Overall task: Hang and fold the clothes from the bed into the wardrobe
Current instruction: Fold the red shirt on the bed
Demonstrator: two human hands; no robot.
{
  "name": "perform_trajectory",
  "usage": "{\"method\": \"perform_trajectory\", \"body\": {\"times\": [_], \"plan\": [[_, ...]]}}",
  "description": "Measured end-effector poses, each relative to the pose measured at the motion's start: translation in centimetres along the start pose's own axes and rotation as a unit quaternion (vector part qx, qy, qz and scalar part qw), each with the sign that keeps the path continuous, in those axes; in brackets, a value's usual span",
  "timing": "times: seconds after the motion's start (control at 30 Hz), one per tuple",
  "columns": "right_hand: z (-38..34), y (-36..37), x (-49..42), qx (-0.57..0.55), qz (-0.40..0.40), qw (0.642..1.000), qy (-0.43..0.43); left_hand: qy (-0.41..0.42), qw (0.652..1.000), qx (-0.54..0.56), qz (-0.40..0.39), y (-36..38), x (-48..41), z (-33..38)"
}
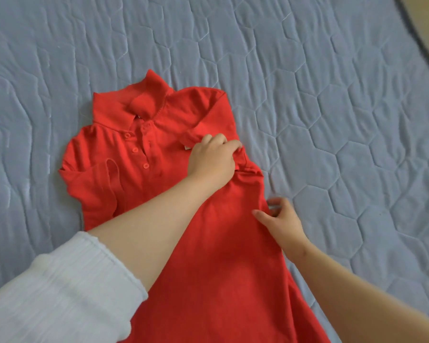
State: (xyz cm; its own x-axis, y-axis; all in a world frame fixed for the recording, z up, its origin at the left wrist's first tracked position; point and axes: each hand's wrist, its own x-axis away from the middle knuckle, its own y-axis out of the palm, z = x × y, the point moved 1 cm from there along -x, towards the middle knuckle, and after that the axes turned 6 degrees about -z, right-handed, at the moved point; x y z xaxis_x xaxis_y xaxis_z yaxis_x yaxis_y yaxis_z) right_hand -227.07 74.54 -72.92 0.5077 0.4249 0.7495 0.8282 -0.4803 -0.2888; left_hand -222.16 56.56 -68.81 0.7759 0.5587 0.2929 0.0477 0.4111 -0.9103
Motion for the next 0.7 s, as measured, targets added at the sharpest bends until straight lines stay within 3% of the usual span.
{"method": "perform_trajectory", "body": {"times": [0.13, 0.23, 0.3, 0.4, 0.53, 0.6, 0.7], "plan": [[3.5, -0.9, 1.8, 0.004, -0.073, 0.997, 0.024, -0.016, 0.985, -0.042, -0.167, 1.4, -1.4, 1.5], [5.9, -1.7, 2.6, 0.159, -0.119, 0.980, -0.014, -0.059, 0.971, -0.061, -0.225, 2.4, -2.2, 1.7], [6.8, -2.2, 3.0, 0.184, -0.122, 0.975, -0.021, -0.096, 0.964, -0.041, -0.243, 2.6, -2.7, 1.6], [7.6, -2.7, 3.4, 0.171, -0.117, 0.978, -0.024, -0.143, 0.967, 0.005, -0.211, 2.5, -3.3, 1.3], [7.2, -2.4, 4.6, 0.184, -0.133, 0.974, -0.016, -0.219, 0.968, 0.075, -0.093, 1.1, -2.9, 0.3], [6.8, -1.4, 5.8, 0.217, -0.170, 0.961, -0.018, -0.251, 0.958, 0.138, -0.030, 0.6, -2.0, -0.6], [5.7, 0.9, 7.6, 0.182, -0.228, 0.956, -0.020, -0.283, 0.930, 0.233, 0.024, -0.1, -0.3, -2.6]]}}
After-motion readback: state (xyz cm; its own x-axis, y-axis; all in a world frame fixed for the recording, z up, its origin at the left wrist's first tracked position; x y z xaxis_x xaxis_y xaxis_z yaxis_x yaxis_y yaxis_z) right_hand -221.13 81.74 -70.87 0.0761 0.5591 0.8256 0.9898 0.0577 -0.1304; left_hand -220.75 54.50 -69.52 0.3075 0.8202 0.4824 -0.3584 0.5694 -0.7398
